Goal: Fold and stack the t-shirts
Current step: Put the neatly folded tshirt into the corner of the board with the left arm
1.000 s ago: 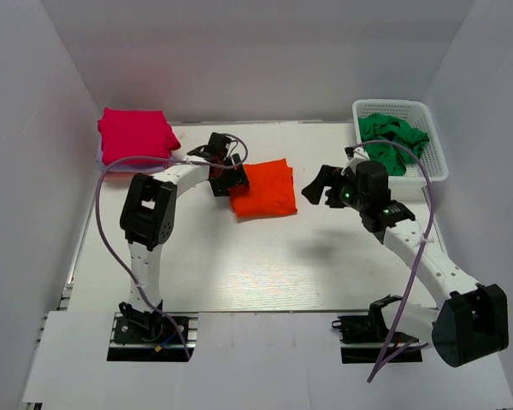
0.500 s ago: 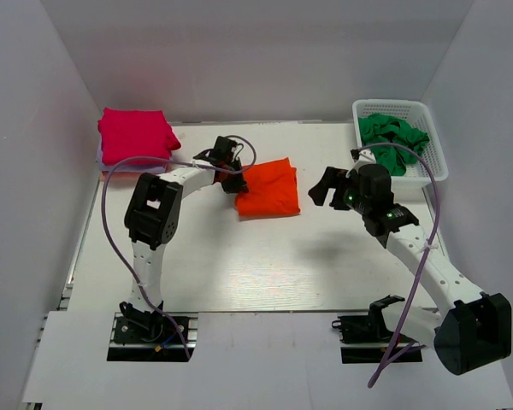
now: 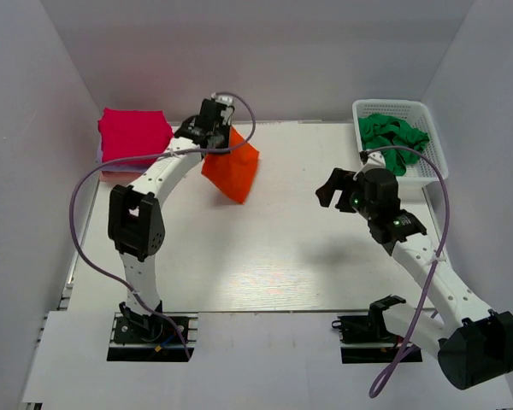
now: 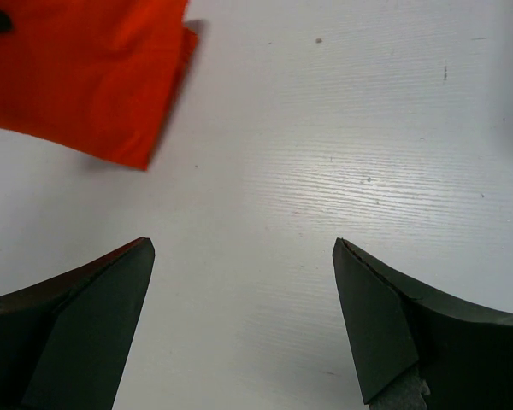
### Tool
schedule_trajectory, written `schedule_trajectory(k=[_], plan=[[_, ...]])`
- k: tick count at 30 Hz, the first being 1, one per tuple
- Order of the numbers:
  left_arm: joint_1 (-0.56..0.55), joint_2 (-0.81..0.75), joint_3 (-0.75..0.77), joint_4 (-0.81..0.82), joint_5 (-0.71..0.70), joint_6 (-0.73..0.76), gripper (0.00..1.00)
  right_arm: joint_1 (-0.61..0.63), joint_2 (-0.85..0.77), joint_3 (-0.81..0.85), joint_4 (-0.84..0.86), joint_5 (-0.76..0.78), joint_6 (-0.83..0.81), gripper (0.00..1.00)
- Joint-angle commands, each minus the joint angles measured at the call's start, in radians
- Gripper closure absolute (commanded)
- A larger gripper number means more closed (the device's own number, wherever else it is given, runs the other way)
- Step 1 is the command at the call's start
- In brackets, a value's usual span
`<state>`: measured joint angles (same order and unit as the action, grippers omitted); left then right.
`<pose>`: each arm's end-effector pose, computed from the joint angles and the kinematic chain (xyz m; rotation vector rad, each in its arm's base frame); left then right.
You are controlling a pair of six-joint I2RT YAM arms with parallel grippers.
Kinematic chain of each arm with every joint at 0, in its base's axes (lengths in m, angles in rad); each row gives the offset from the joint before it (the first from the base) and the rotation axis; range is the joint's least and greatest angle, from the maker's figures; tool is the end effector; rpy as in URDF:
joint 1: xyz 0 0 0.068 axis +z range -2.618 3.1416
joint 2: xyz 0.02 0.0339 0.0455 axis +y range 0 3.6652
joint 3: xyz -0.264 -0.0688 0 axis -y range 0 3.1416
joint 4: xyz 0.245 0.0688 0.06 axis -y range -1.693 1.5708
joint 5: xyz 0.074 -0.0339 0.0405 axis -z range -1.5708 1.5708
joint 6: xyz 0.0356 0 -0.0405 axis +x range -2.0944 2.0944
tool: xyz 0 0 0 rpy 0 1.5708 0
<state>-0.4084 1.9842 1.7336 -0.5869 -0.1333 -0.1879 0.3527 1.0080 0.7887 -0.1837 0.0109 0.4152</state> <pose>0.4162 -0.1749 0.2714 0.2030 2.3932 -0.1177 0.2180 0.0798 0.2991 0.0699 2.0053 0.4865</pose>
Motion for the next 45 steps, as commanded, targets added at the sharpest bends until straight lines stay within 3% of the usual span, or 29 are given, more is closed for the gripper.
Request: schedule_trajectory(k=[1, 5, 17, 38, 45], plan=[[0.022, -0.102, 0.156, -0.048, -0.113, 0.149, 1.00, -0.006, -0.035, 0.003, -0.013, 0.070, -0.007, 0.09], [0.042, -0.078, 0.303, -0.103, -0.166, 0.231, 1.00, -0.004, -0.072, 0.010, -0.023, 0.096, 0.000, 0.09], [0.209, -0.145, 0.383, -0.028, -0.253, 0.453, 1.00, -0.007, -0.126, 0.052, -0.063, 0.130, 0.030, 0.09], [0.413, -0.061, 0.439, -0.021, -0.152, 0.400, 1.00, -0.003, 0.006, 0.167, -0.016, 0.116, 0.000, 0.09], [0.470, -0.032, 0.360, 0.009, -0.170, 0.390, 1.00, -0.004, 0.081, 0.216, 0.004, 0.074, 0.000, 0.09]])
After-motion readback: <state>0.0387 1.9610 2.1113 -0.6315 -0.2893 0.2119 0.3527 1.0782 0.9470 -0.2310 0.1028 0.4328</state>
